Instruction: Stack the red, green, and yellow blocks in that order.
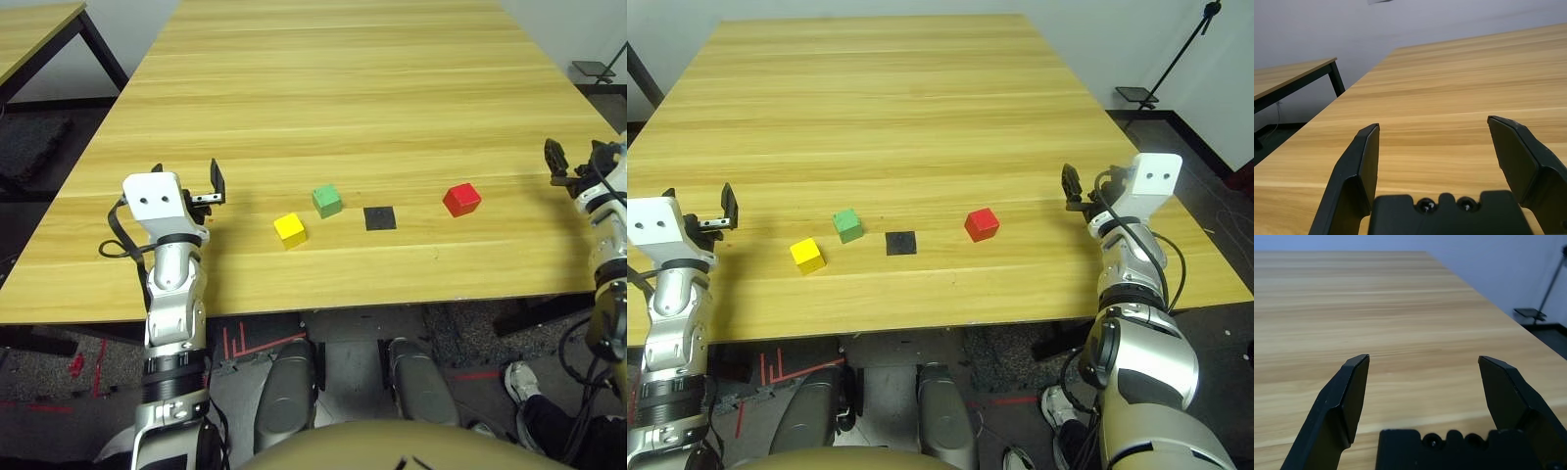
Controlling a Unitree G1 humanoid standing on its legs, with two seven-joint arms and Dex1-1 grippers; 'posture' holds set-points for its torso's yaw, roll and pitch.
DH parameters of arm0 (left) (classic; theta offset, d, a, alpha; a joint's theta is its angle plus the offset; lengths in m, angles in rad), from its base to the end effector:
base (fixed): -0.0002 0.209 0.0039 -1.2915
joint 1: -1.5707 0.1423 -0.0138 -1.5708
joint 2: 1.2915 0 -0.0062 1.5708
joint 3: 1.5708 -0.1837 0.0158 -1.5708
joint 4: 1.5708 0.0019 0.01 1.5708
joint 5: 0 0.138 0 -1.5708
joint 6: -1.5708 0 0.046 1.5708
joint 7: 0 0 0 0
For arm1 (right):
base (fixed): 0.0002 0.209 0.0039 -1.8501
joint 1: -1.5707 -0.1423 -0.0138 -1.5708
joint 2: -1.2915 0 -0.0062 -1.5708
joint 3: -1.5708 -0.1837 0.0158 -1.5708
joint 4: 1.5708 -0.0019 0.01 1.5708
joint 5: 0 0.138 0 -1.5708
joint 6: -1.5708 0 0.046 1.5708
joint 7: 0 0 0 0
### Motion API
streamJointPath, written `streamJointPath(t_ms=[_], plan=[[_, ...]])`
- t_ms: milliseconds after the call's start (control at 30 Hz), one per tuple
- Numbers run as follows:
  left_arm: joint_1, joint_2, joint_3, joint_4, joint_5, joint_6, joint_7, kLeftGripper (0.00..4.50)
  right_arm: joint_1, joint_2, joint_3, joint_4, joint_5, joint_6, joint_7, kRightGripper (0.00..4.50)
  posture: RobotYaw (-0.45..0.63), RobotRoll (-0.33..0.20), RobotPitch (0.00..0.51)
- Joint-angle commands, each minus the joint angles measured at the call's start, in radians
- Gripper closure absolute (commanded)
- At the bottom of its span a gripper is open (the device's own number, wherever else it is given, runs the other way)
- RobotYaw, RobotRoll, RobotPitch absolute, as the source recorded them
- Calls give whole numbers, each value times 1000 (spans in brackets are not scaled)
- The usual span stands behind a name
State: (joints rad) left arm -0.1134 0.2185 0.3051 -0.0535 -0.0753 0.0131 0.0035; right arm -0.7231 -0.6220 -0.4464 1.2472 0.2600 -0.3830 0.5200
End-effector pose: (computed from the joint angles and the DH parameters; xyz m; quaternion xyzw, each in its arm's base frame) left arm 0.2159 0.2407 0.0916 0.0648 -0.0968 0.1369 0.9837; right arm 0.2745 -0.3483 0.0985 0.0086 -0.0492 -0.0619 0.9968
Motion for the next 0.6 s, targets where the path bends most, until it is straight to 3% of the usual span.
streamJointPath(t_ms=[33,167,267,467,600], plan=[[17,4,-6,29,-4,-8,-15,9,35,-13,-37,13,32,12,-22,0,223,-163,101],[40,-6,-36,46,-12,-7,-49,9,49,-23,-60,14,53,42,-18,0,204,-154,111],[29,13,-57,-15,-78,52,-127,9,-7,-34,-4,-8,22,86,118,0,190,-145,112],[-58,173,-141,-183,-216,297,-376,9,-163,-80,185,-43,-79,214,536,0,233,-146,81],[-110,280,-171,-235,-315,416,-533,9,-228,-132,346,-42,-195,205,810,0,243,-158,73]])
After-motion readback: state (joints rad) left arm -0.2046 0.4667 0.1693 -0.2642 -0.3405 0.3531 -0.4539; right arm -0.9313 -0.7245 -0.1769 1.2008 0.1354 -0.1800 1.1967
